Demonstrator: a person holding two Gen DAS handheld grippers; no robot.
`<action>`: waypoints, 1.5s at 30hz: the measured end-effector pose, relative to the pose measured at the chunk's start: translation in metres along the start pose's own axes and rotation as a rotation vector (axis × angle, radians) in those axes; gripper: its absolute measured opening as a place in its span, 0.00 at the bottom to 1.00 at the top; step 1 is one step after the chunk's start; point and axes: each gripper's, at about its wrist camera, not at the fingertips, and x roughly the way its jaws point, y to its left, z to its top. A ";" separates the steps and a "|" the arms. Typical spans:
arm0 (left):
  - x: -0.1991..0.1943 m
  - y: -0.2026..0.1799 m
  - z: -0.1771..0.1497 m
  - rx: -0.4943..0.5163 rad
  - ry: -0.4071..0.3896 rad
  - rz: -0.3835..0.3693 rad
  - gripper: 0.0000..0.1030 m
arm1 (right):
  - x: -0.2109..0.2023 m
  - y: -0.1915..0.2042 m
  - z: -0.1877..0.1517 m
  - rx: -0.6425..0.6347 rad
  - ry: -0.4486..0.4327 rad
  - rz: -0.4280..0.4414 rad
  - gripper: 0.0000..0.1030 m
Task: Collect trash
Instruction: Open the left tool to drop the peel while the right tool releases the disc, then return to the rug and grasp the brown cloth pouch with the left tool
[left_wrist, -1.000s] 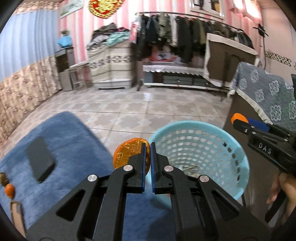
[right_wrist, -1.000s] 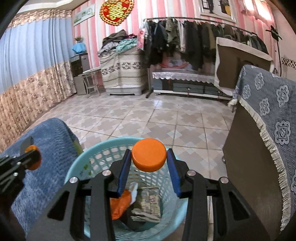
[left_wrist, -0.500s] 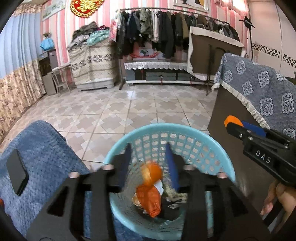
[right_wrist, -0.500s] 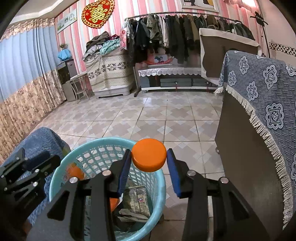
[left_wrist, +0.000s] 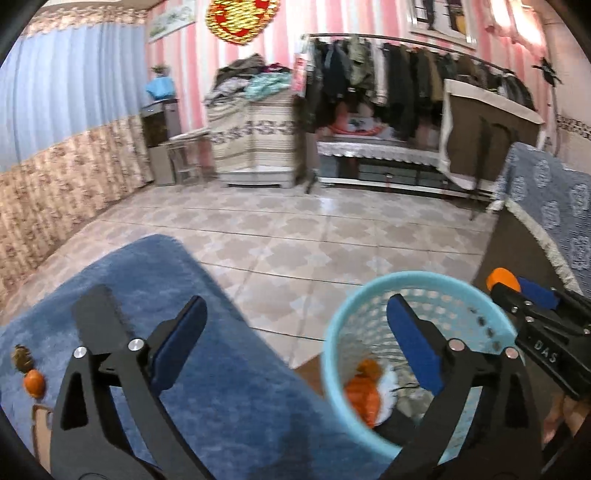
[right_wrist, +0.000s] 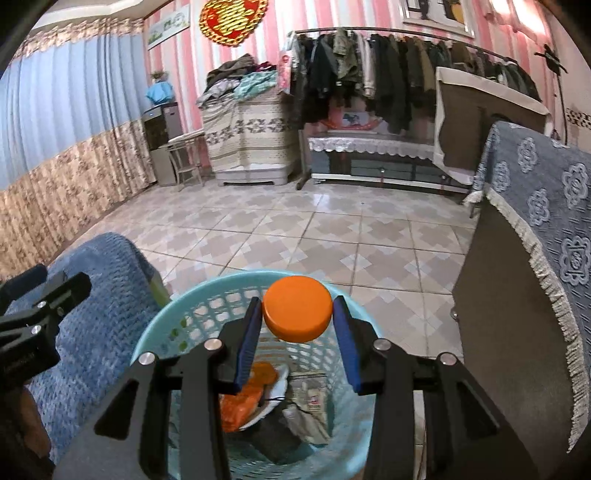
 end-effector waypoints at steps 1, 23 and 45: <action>-0.001 0.007 -0.002 -0.012 0.003 0.006 0.93 | 0.001 0.005 0.000 -0.004 0.002 0.003 0.39; -0.044 0.123 -0.030 -0.176 -0.007 0.158 0.95 | -0.003 0.062 0.008 -0.005 -0.026 0.057 0.88; -0.097 0.296 -0.105 -0.344 0.073 0.429 0.95 | -0.011 0.236 -0.032 -0.271 0.009 0.270 0.91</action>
